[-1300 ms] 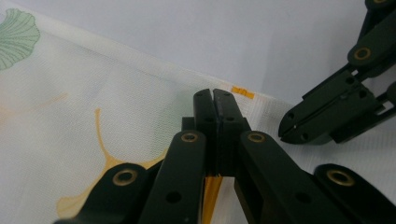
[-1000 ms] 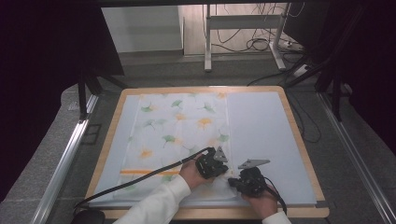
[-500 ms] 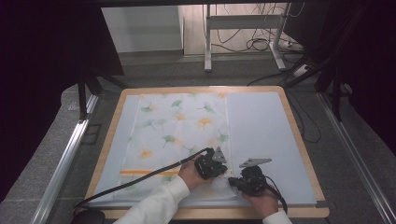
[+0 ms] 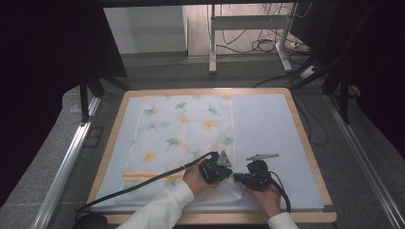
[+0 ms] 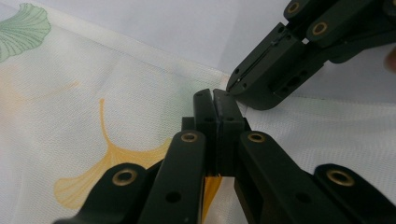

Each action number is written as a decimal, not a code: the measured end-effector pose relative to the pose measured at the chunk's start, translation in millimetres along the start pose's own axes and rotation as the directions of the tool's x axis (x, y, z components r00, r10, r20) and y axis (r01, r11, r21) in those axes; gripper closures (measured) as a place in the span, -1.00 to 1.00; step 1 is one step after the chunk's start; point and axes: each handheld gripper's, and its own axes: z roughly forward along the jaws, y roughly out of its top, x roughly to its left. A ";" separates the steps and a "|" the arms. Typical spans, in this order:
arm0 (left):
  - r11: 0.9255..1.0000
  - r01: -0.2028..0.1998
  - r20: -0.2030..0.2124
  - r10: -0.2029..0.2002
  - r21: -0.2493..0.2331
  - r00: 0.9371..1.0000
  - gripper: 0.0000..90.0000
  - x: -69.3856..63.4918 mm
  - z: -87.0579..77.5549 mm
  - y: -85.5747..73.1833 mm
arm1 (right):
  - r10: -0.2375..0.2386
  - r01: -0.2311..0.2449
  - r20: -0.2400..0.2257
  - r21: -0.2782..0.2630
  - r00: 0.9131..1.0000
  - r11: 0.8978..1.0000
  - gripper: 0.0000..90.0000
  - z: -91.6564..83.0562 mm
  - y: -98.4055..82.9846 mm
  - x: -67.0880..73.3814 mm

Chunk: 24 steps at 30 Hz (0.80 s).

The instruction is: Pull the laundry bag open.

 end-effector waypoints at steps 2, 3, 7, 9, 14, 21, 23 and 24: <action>1.000 -0.007 -0.006 0.007 0.003 1.000 1.00 -1.0 -0.7 -0.2 | 0.009 -0.009 -0.012 -0.002 1.000 1.000 0.99 0.2 -0.1 -1.2; 1.000 -0.009 -0.007 0.009 0.004 1.000 1.00 -1.1 -1.0 -0.3 | 0.009 -0.009 -0.011 0.001 1.000 1.000 0.99 0.1 -0.1 -1.7; 1.000 -0.018 -0.013 0.018 0.012 1.000 1.00 -1.3 -1.9 -0.6 | 0.005 -0.005 -0.016 0.002 1.000 1.000 0.99 0.0 -0.1 -2.3; 1.000 -0.021 -0.017 0.021 0.010 1.000 1.00 -1.5 -2.2 -1.1 | 0.007 -0.007 -0.021 0.000 1.000 1.000 0.99 0.2 -0.1 -2.7; 1.000 -0.017 -0.020 0.017 0.014 1.000 1.00 -1.1 -4.8 -3.2 | -0.003 0.003 -0.020 -0.001 1.000 1.000 0.99 0.3 -0.3 -2.3; 1.000 -0.011 -0.021 0.012 0.017 1.000 1.00 0.7 -8.4 -7.0 | -0.010 0.010 -0.021 -0.002 1.000 1.000 0.99 0.4 -0.3 -2.4; 1.000 -0.011 -0.022 0.011 0.017 1.000 1.00 0.7 -8.8 -7.3 | -0.010 0.010 -0.021 -0.002 1.000 1.000 0.99 0.4 -0.3 -2.4; 1.000 -0.009 -0.022 0.009 0.018 1.000 1.00 0.6 -8.9 -7.4 | -0.010 0.010 -0.021 -0.002 1.000 1.000 0.99 0.4 -0.3 -2.4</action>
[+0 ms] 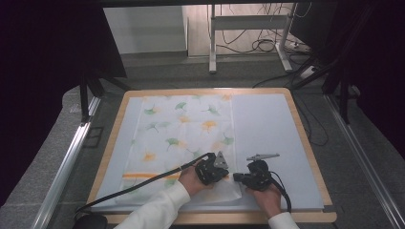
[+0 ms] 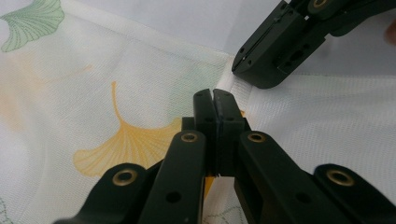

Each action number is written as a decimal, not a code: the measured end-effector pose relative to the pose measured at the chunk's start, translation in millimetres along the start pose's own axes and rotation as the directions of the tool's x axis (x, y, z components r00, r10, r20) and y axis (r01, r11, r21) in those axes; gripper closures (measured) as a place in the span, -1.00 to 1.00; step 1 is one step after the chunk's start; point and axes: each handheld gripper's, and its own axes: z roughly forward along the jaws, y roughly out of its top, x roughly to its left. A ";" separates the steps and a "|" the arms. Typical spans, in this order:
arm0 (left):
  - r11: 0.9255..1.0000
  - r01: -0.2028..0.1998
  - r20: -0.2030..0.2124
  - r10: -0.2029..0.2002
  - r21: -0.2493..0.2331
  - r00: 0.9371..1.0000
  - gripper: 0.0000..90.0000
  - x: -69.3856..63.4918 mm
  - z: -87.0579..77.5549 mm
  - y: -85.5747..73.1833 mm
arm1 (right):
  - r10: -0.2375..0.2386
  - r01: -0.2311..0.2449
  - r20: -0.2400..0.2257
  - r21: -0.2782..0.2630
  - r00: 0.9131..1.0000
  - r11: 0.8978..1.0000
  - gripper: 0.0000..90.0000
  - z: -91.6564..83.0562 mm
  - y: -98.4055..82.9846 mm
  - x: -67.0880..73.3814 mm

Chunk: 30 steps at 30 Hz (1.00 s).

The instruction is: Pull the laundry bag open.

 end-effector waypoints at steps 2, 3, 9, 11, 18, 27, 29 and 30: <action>1.000 0.001 -0.003 -0.001 0.003 1.000 1.00 0.3 -0.5 -0.2 | 0.000 0.000 0.000 0.000 1.000 1.000 0.99 -0.1 0.0 -0.1; 1.000 0.005 -0.003 -0.005 0.001 1.000 1.00 0.3 -0.6 -0.5 | 0.000 0.000 0.000 0.000 1.000 1.000 0.99 -0.1 -0.1 -0.1; 1.000 -0.003 -0.010 0.003 0.010 1.000 1.00 0.6 -2.1 -1.4 | 0.004 -0.004 -0.001 -0.002 1.000 1.000 0.99 0.0 -0.3 -0.1; 1.000 0.000 -0.009 0.000 0.011 1.000 1.00 1.1 -2.8 -2.3 | 0.003 -0.003 0.000 -0.003 1.000 1.000 0.99 0.0 -0.4 -0.1; 1.000 0.011 -0.005 -0.011 0.004 1.000 1.00 2.0 -4.7 -5.4 | 0.001 -0.001 0.000 -0.002 1.000 1.000 0.99 -0.1 -0.4 -0.1; 1.000 0.024 -0.019 -0.024 0.008 1.000 1.00 7.5 -11.5 -14.0 | -0.004 0.004 0.001 -0.001 1.000 1.000 0.99 -0.2 -0.3 -0.1; 1.000 0.024 -0.023 -0.024 0.010 0.999 1.00 8.8 -13.4 -16.3 | -0.007 0.007 0.008 0.001 1.000 1.000 0.99 -0.5 -0.3 0.1; 1.000 0.025 -0.026 -0.025 0.011 0.999 1.00 9.3 -14.4 -17.5 | -0.006 0.006 0.007 0.000 1.000 1.000 0.99 -0.5 -0.3 0.1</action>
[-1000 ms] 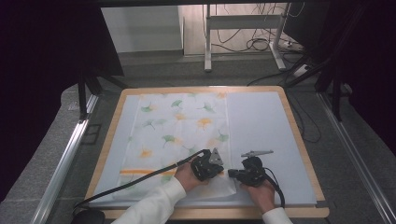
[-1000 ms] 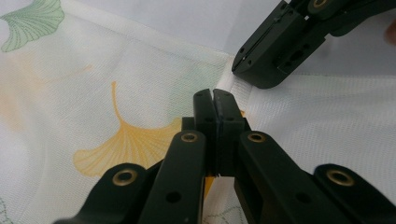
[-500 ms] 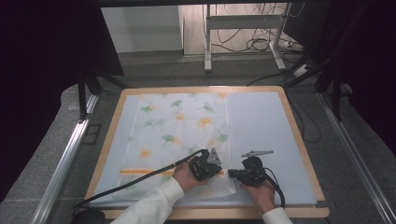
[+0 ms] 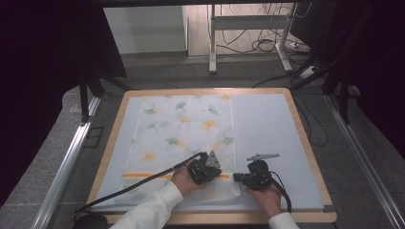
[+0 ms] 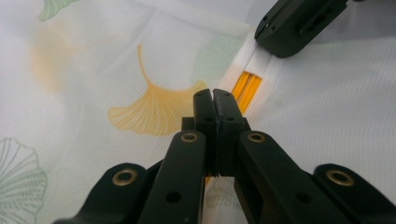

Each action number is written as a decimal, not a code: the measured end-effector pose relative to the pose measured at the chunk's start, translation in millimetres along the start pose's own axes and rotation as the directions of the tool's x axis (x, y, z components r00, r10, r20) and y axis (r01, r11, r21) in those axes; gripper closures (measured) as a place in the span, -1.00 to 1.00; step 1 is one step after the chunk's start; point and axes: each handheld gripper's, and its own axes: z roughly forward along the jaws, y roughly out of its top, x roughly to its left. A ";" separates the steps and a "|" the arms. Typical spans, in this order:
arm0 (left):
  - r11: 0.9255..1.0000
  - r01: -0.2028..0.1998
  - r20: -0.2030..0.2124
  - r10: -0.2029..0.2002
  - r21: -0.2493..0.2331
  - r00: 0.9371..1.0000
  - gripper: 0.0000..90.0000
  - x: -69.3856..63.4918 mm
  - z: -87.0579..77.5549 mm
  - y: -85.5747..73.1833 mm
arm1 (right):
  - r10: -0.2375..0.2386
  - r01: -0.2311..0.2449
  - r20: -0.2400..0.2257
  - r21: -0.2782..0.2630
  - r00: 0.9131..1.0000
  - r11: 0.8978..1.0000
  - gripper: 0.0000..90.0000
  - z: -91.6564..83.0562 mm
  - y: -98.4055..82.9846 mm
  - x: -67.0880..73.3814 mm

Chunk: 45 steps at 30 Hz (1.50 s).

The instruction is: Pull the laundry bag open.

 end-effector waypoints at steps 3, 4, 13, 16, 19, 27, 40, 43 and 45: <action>1.000 -0.002 -0.013 0.002 0.004 1.000 1.00 3.1 -3.4 -4.3 | 0.000 0.000 0.001 0.000 1.000 1.000 0.99 0.0 -0.1 0.0; 1.000 0.006 -0.013 -0.006 0.004 1.000 1.00 4.7 -5.0 -6.4 | 0.000 0.000 -0.001 0.001 1.000 1.000 0.99 -0.1 0.0 -0.1; 0.998 0.058 -0.011 -0.058 -0.002 0.998 1.00 16.5 -17.6 -24.7 | 0.003 -0.003 -0.004 -0.004 1.000 1.000 0.99 0.2 -0.3 0.0; 0.998 0.063 -0.012 -0.063 -0.003 0.998 1.00 17.0 -19.7 -27.5 | 0.002 -0.002 -0.003 -0.004 1.000 1.000 0.99 0.2 -0.4 0.0; 0.998 0.068 -0.014 -0.068 0.000 0.998 1.00 17.5 -21.8 -29.8 | 0.001 -0.001 -0.003 -0.005 1.000 1.000 0.99 0.2 -0.5 0.1; 0.997 0.081 -0.031 -0.081 -0.002 0.996 1.00 17.7 -26.7 -36.3 | 0.000 0.000 -0.005 -0.004 1.000 1.000 0.99 0.0 -0.5 -0.2; 0.995 0.096 -0.050 -0.096 0.002 0.994 1.00 20.3 -34.5 -46.5 | 0.000 0.000 -0.006 -0.006 1.000 1.000 0.99 -0.1 -0.9 -0.3; 0.995 0.100 -0.055 -0.100 0.003 0.993 1.00 21.5 -36.2 -48.5 | -0.003 0.003 -0.005 -0.007 1.000 1.000 0.99 -0.1 -1.0 -0.3; 0.995 0.104 -0.057 -0.104 0.001 0.993 1.00 22.1 -37.3 -50.0 | -0.003 0.003 -0.006 -0.005 1.000 1.000 0.99 -0.3 -0.9 -0.4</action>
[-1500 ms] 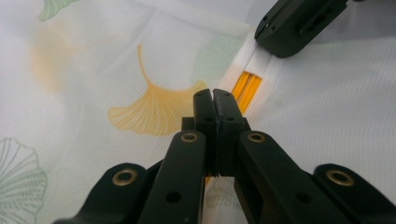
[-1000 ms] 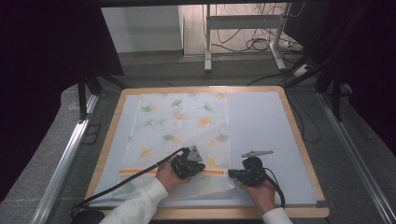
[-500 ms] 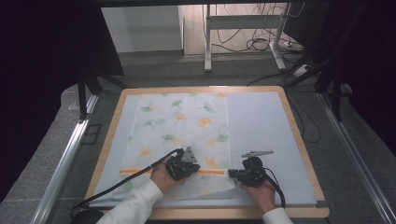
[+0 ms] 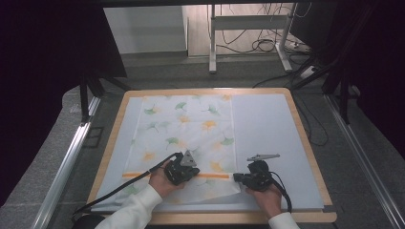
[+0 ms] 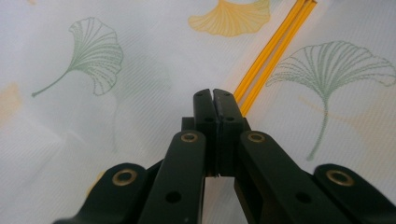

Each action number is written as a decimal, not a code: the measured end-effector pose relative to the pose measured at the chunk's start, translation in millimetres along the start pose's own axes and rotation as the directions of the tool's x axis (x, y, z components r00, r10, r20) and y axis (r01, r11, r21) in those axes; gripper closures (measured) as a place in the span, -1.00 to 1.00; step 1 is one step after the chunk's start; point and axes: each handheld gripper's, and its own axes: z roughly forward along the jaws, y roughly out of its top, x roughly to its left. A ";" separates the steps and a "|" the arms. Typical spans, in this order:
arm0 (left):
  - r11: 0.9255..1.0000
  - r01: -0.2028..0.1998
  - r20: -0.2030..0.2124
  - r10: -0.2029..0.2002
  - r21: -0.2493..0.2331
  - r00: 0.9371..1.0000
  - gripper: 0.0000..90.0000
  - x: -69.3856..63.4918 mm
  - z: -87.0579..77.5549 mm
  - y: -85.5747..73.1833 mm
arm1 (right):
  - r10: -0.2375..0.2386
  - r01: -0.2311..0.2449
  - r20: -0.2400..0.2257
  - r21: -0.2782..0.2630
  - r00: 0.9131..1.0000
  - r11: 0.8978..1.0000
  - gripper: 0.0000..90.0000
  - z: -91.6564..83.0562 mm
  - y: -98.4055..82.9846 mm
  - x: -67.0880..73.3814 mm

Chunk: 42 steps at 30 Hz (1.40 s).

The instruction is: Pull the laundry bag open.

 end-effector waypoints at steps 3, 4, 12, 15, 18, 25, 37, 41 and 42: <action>1.000 0.001 -0.005 -0.001 0.002 1.000 1.00 1.0 -1.5 -2.0 | -0.002 0.002 0.001 -0.001 1.000 1.000 0.99 0.0 -0.1 0.2; 1.000 0.003 -0.005 -0.003 0.002 1.000 1.00 1.1 -1.9 -2.4 | -0.002 0.002 0.004 0.002 1.000 1.000 0.99 -0.2 0.0 0.2; 1.000 0.025 -0.002 -0.025 0.002 1.000 1.00 6.0 -7.1 -9.2 | -0.004 0.004 0.004 0.001 1.000 1.000 0.99 -0.2 -0.1 0.2; 1.000 0.023 -0.009 -0.023 0.005 1.000 1.00 5.9 -8.2 -10.2 | -0.004 0.004 0.002 -0.001 1.000 1.000 0.99 -0.1 -0.2 0.2; 1.000 0.021 -0.014 -0.021 0.008 1.000 1.00 6.7 -9.2 -11.5 | -0.004 0.004 0.002 -0.002 1.000 1.000 0.99 -0.1 -0.4 0.4; 0.999 0.037 -0.015 -0.037 0.011 0.999 1.00 10.6 -12.4 -15.4 | -0.003 0.003 0.005 -0.002 1.000 1.000 0.99 -0.2 -0.5 0.2; 0.998 0.065 -0.024 -0.065 0.022 0.998 1.00 18.3 -19.8 -23.8 | -0.003 0.003 0.005 -0.003 1.000 1.000 0.99 -0.2 -0.6 0.1; 0.997 0.079 -0.041 -0.078 0.021 0.996 1.00 22.7 -23.3 -28.2 | -0.003 0.003 0.004 -0.002 1.000 1.000 0.99 -0.2 -0.5 0.0; 0.997 0.076 -0.040 -0.075 0.024 0.996 1.00 23.8 -24.0 -28.8 | -0.003 0.003 0.004 -0.003 1.000 1.000 0.99 -0.2 -0.6 0.0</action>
